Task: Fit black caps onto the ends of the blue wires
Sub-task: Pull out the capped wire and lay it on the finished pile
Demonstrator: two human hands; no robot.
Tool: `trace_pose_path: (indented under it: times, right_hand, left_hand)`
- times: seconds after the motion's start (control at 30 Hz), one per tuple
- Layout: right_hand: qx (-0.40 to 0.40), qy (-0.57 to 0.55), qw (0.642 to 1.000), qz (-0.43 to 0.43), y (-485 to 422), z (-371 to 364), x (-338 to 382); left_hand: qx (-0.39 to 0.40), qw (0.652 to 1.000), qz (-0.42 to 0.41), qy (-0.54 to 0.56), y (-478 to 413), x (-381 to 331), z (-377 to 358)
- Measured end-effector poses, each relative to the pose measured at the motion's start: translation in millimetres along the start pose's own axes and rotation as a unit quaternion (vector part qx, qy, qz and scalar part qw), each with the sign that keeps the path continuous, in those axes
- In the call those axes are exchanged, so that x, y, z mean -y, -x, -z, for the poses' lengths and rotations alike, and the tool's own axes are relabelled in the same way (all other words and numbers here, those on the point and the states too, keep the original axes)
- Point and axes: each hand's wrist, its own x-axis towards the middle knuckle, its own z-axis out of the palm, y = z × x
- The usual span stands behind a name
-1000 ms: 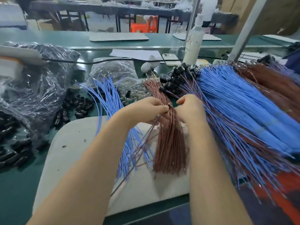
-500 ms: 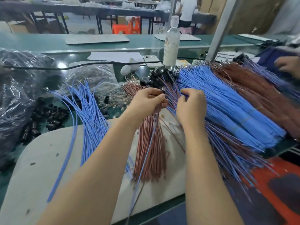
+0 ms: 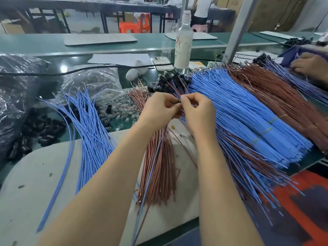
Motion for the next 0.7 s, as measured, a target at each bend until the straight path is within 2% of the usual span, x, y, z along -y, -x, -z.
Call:
trace_pose_path:
  times: [0.07, 0.17, 0.3, 0.33, 0.37, 0.43, 0.47, 0.53, 0.57, 0.7]
  right_hand:
    - [0.023, -0.093, 0.994, -0.044, -3.7, 1.0, 4.5]
    - [0.071, -0.255, 0.956, -0.126, -8.4, 2.5, 21.0]
    - [0.216, -0.341, 0.9, -0.162, -8.9, 27.2, 44.0]
    - [0.233, -0.319, 0.906, -0.155, -9.8, 37.5, 46.9]
    - [0.226, -0.259, 0.929, -0.138, -12.7, 48.6, 49.3]
    - [0.144, -0.067, 0.984, -0.081, -23.1, 68.3, 51.1]
    - [0.081, 0.018, 0.995, -0.052, -29.2, 74.7, 48.0]
    - [-0.006, 0.136, 0.99, -0.03, -36.8, 78.5, 39.1]
    - [-0.01, 0.182, 0.982, -0.041, -38.9, 75.5, 33.1]
    - [0.075, 0.26, 0.954, -0.129, -35.3, 44.5, -2.0]
  left_hand:
    - [-0.023, 0.999, -0.005, 0.034, -3.9, -12.4, -0.4]
    - [-0.094, 0.992, -0.022, 0.079, -15.7, -43.0, 1.8]
    - [-0.198, 0.954, -0.025, 0.224, -44.0, -90.2, 8.5]
    - [-0.218, 0.94, -0.022, 0.26, -50.5, -97.9, 10.6]
    - [-0.236, 0.928, -0.018, 0.288, -57.1, -102.6, 12.3]
    - [-0.27, 0.915, -0.001, 0.3, -70.6, -101.3, 10.7]
    - [-0.281, 0.918, 0.015, 0.28, -75.6, -96.1, 7.9]
    - [-0.281, 0.935, 0.063, 0.208, -81.0, -76.8, -2.7]
    - [-0.266, 0.944, 0.087, 0.174, -80.8, -64.8, -9.7]
    - [-0.216, 0.959, 0.134, 0.127, -67.9, -28.7, -35.4]
